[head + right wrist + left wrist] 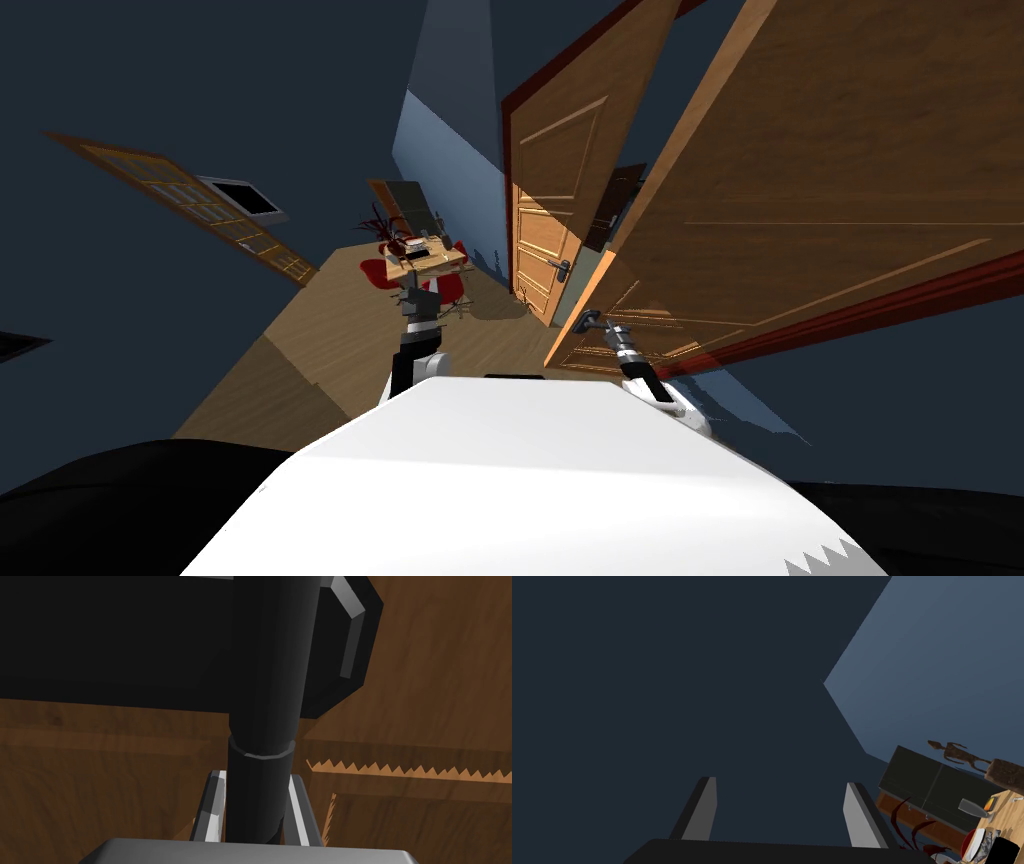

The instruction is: Pull the door open

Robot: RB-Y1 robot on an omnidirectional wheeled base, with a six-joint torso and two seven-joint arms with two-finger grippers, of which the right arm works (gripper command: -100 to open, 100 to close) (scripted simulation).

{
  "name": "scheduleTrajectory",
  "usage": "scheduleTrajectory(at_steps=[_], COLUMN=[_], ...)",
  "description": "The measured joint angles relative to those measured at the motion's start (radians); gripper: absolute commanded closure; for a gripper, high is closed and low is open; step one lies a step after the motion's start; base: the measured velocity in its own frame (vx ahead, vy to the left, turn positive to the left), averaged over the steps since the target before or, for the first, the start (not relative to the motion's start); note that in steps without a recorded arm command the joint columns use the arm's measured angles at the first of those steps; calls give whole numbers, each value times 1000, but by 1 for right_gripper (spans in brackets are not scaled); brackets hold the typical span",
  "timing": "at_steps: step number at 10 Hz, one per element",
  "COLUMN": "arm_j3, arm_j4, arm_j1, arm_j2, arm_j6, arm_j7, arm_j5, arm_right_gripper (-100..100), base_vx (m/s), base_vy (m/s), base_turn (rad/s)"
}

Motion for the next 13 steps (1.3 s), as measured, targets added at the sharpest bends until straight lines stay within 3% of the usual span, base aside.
scheduleTrajectory(at_steps=[7,9,13], arm_j3=[51,53,68], arm_j4=[-21,-18,-9], arm_j1=[89,96,116], arm_j2=[-72,-80,-111], arm_j6=[-108,-116,-170], arm_j7=[-55,-59,-83], arm_j5=[-7,-7,-7], arm_right_gripper=[100,100,100], base_vx=[-183,-199,-223], base_vy=[-69,-47,-78], base_turn=[124,149,168])
